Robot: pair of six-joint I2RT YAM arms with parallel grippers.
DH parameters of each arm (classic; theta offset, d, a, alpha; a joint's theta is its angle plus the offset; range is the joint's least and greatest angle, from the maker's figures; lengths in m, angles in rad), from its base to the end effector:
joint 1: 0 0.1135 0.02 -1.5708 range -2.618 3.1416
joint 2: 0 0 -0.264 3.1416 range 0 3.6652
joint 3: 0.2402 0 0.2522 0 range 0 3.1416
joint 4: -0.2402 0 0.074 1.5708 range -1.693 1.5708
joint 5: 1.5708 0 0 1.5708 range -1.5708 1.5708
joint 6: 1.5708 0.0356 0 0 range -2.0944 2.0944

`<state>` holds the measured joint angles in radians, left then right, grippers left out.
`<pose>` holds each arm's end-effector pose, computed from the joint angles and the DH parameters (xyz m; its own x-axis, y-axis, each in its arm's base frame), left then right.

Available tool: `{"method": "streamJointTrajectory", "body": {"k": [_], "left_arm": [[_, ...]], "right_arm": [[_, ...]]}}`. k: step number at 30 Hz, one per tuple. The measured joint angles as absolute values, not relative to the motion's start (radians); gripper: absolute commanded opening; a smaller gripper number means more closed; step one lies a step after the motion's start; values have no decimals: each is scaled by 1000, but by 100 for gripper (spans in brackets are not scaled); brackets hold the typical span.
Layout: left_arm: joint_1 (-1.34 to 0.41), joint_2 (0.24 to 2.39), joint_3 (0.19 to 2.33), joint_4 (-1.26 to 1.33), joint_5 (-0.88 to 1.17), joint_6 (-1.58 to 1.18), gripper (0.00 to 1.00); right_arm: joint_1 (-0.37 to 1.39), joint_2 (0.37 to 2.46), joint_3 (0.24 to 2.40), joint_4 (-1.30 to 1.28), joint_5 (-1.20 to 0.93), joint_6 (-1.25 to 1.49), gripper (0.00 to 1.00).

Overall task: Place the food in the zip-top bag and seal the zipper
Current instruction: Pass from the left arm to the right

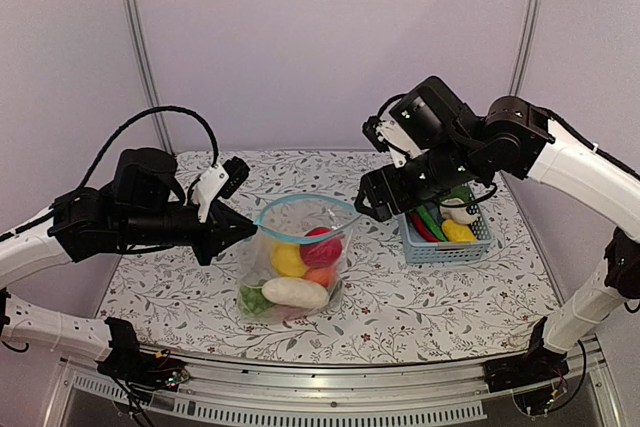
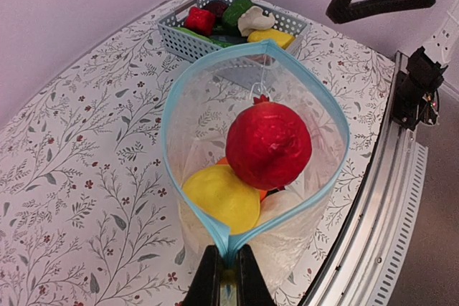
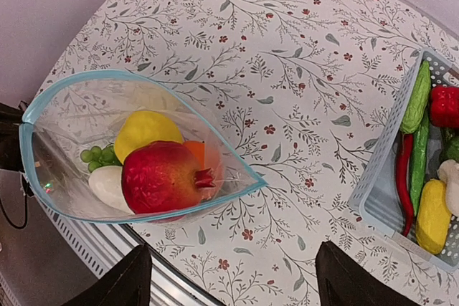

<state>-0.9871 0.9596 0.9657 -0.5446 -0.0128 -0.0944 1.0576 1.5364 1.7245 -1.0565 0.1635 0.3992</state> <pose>0.1146 -0.1726 0.3350 -0.3594 0.3732 -0.8553 0.7980 0.5981 -0.0744 0.1577 0.2680 0.3988 -0.6593 -0.3888 -0.6435 -0.5987 0.7892 0.1366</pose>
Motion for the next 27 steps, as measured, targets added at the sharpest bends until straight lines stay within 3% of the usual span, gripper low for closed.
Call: {"method": "streamJointTrajectory", "body": {"k": [23,27], "left_arm": [[-987,960,966,-545,-13,-94,0],[-987,960,966,-545,-13,-94,0]], "right_arm": [[972,1730,1742,-967,121,393,51],[963,1741,1742,-958,91,377,40]]}}
